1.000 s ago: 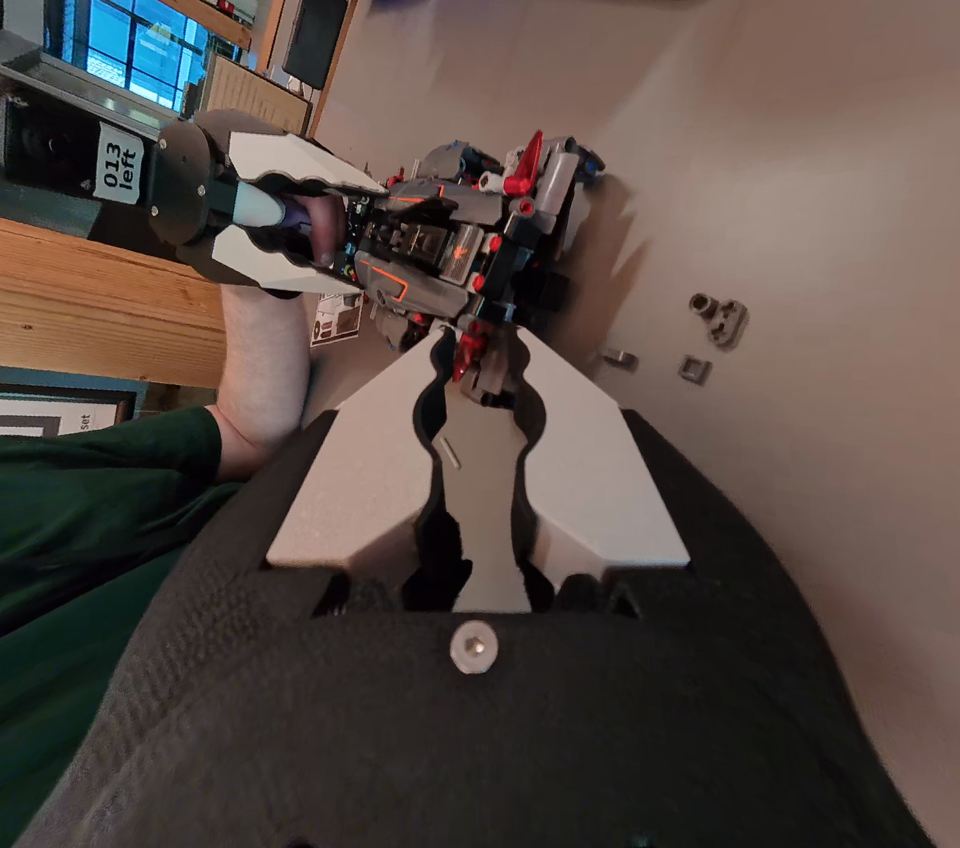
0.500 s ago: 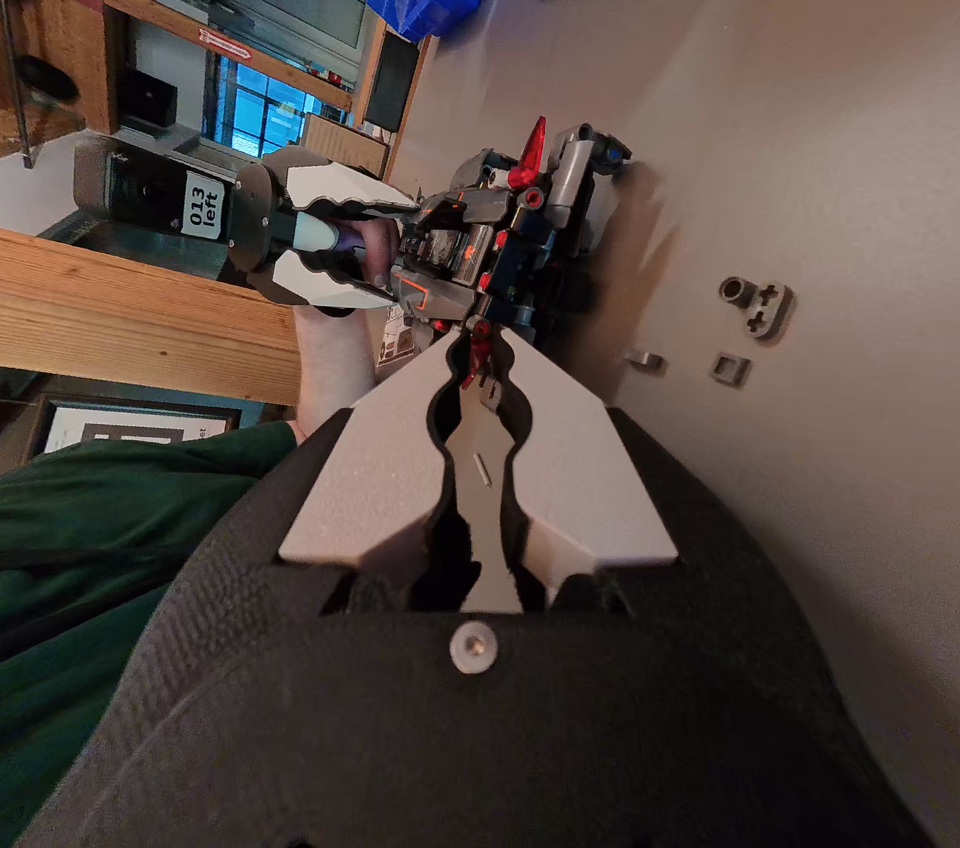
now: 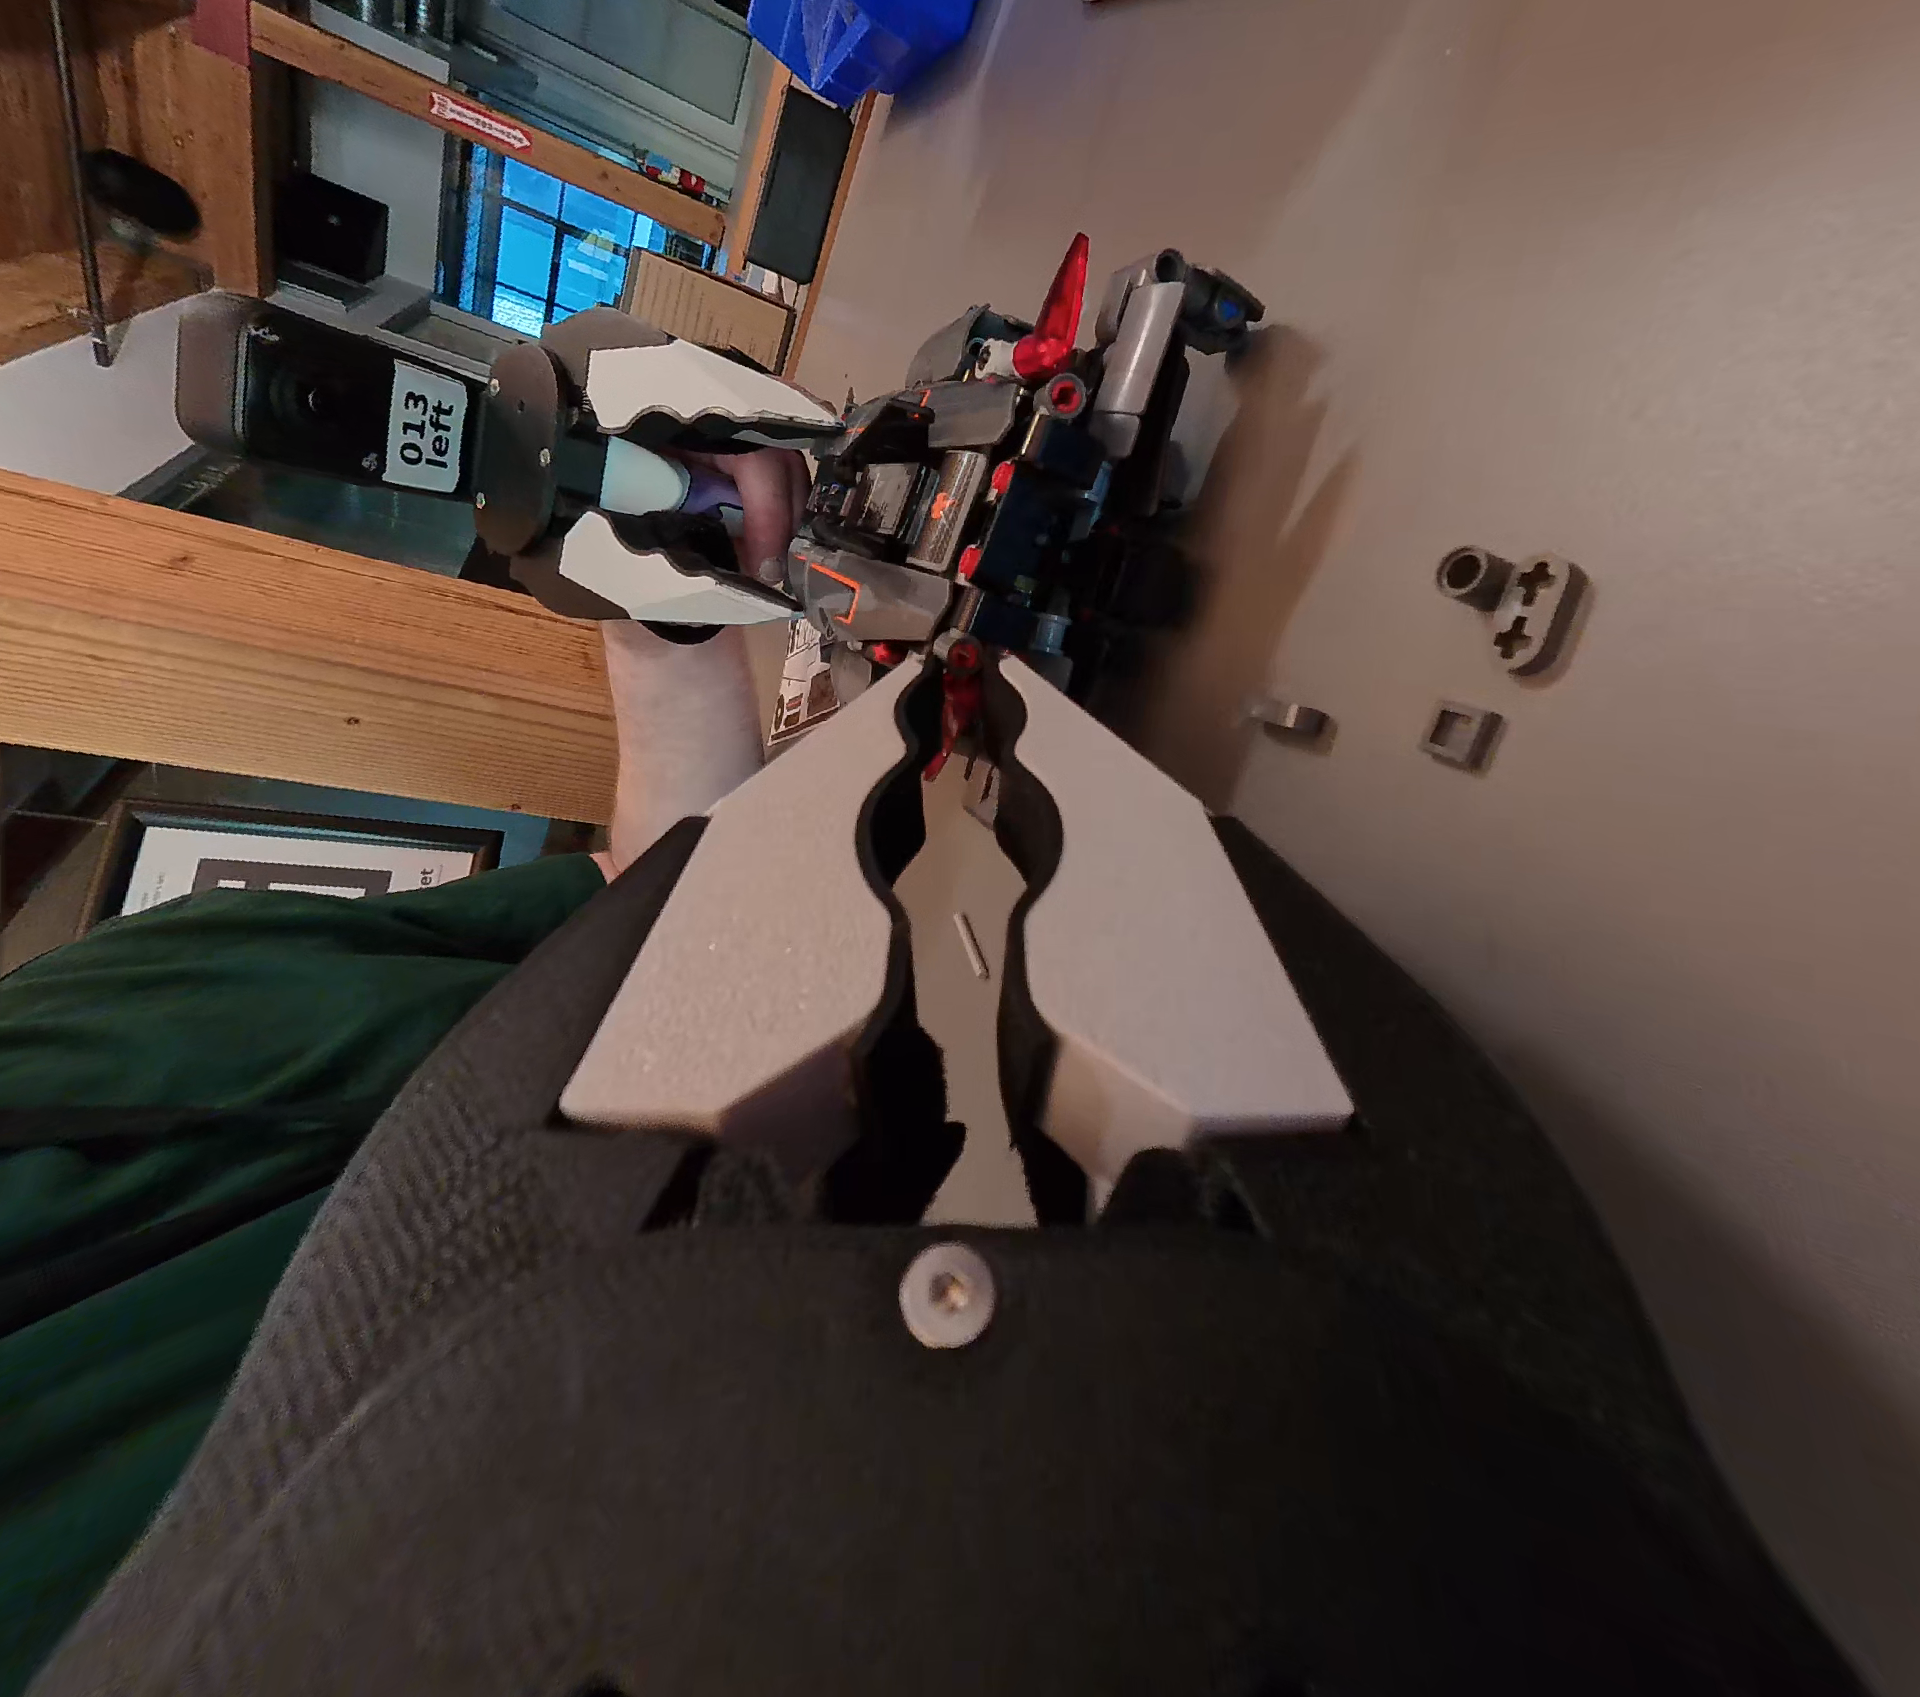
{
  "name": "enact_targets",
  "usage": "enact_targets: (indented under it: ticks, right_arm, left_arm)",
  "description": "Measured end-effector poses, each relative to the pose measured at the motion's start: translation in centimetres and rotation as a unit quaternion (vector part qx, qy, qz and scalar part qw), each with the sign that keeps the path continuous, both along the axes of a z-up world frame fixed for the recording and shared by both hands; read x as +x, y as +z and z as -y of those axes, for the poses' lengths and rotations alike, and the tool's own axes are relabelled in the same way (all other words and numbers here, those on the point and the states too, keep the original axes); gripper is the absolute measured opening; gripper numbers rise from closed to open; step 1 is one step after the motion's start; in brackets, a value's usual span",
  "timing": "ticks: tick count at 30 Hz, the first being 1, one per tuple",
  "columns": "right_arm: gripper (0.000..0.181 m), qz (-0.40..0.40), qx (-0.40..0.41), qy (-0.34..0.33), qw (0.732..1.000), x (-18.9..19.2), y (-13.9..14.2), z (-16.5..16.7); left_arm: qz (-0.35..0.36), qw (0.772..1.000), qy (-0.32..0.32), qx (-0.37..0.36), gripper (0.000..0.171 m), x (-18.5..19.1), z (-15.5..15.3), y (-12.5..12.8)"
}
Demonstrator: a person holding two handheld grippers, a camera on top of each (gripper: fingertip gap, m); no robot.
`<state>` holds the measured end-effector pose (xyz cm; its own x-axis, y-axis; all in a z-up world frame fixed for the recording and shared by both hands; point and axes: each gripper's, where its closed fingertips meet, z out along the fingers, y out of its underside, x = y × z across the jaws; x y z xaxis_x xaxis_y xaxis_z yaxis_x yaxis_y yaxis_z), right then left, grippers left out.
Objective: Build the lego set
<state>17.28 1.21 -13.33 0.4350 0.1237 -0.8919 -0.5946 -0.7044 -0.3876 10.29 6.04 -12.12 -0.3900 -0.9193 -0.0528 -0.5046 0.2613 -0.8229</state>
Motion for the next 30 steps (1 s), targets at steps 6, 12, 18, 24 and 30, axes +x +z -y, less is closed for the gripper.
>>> enact_targets:
  ticks: [6, 12, 18, 24, 30]
  right_arm:
    - [0.01, -0.022, 0.001, -0.002, 1.0, 0.0, 0.2, 0.1]
    - [0.018, 0.001, 0.002, -0.023, 1.0, 0.7, 0.6, 0.6]
    - [0.02, 0.056, 0.009, -0.043, 0.997, 1.0, 2.2, 2.3]
    - [0.022, 0.101, 0.027, -0.055, 0.993, 0.4, 4.9, 4.6]
    - [0.026, 0.169, 0.041, -0.056, 0.983, -1.1, 7.1, 6.9]
  left_arm:
    - [0.0, 1.0, -0.001, 0.0, 0.046, 0.0, 0.0, 0.0]
    - [-0.001, 1.0, -0.004, -0.003, 0.049, -0.1, 0.1, 0.1]
    - [0.009, 1.0, 0.014, -0.014, 0.075, -0.4, -0.6, 1.0]
    - [0.049, 0.997, 0.058, -0.008, 0.076, -2.7, -3.5, 4.4]
    - [0.057, 0.992, 0.112, 0.013, 0.074, -7.2, -5.4, 6.6]
